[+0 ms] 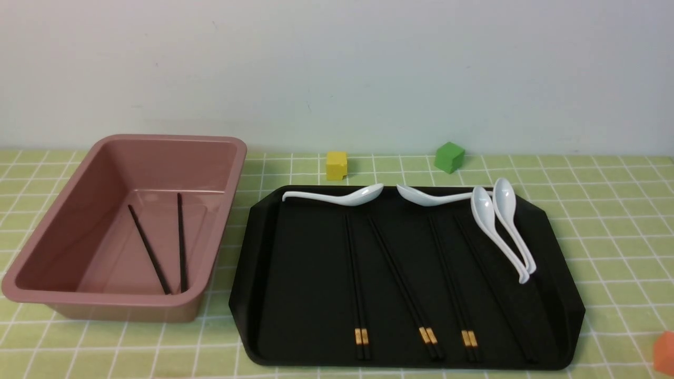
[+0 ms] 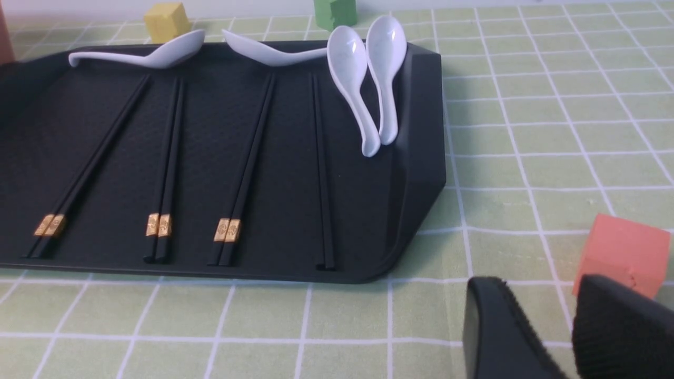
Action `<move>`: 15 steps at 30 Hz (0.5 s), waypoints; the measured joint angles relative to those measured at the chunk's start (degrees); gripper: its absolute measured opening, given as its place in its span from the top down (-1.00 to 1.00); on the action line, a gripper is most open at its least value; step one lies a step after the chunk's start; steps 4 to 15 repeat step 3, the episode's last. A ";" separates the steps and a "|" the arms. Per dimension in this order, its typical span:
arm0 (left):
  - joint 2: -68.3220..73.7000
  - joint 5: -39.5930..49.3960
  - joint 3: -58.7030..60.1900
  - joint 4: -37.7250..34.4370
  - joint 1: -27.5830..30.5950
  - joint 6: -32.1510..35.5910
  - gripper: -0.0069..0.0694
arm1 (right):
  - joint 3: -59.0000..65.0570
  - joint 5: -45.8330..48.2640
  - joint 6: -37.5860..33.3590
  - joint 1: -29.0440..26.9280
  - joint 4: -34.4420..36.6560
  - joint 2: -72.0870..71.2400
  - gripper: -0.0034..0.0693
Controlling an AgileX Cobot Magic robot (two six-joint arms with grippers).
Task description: On green tablecloth take chopsticks from black tray and put them in box.
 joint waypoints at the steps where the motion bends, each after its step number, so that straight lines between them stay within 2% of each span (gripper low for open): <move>1: 0.00 0.00 0.00 0.00 0.00 0.00 0.76 | 0.00 0.00 0.00 0.00 0.00 0.00 0.25; 15: 0.00 0.00 0.00 0.00 0.00 0.00 0.76 | 0.00 0.00 0.00 0.00 0.00 0.00 0.25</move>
